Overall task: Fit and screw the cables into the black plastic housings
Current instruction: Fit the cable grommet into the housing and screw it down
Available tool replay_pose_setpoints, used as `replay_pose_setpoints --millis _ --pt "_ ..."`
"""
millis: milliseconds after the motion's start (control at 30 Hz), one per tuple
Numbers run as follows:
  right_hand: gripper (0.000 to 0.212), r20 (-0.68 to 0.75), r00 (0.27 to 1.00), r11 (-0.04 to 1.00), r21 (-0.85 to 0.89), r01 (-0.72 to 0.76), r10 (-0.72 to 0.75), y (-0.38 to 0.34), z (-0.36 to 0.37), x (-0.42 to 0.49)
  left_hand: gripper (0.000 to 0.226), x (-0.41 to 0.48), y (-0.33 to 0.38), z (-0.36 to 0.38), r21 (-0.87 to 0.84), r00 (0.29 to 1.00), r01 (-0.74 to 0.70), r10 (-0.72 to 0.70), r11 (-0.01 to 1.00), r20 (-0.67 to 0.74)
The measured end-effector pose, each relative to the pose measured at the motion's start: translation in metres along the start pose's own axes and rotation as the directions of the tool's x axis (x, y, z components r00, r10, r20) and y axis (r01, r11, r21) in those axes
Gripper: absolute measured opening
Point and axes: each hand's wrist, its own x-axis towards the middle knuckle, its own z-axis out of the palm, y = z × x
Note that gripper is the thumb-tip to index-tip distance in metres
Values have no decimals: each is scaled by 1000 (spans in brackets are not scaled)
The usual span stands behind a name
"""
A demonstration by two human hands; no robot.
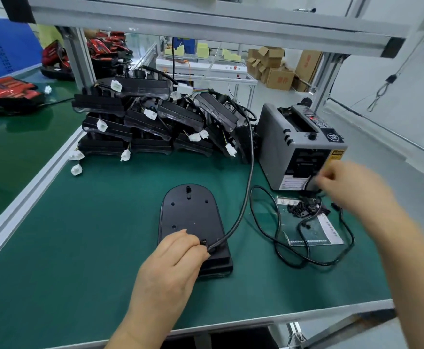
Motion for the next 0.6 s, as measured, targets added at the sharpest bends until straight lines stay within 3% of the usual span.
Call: replay_pose_setpoints --millis 67,167,300,367,400,467,533,600 --pt "12 23 977 960 -196 -203 211 39 11 24 17 0 0 -1 -1 1000 -3 3 1000 8" --pt "19 153 886 882 -266 -389 437 83 26 48 15 1 1 -1 2 1000 -8 8 1000 20" --pt "36 313 844 882 -333 -332 436 112 38 61 13 0 1 -2 -9 1000 -2 3 1000 25" --pt "23 356 830 881 -369 -298 430 116 42 59 12 0 1 -2 -11 1000 -2 2 1000 25" --pt "15 346 831 884 -336 -324 436 119 44 60 12 0 1 -2 -11 1000 -2 3 1000 23" --pt "20 312 830 885 -225 -407 462 127 48 59 12 0 1 -2 -15 1000 2 -1 1000 17" --pt "19 282 825 865 -39 -501 490 139 51 57 13 0 2 -3 -17 1000 4 -4 1000 14" --pt "28 296 801 780 215 -587 521 150 50 53 11 0 2 -3 -10 1000 0 0 1000 21"
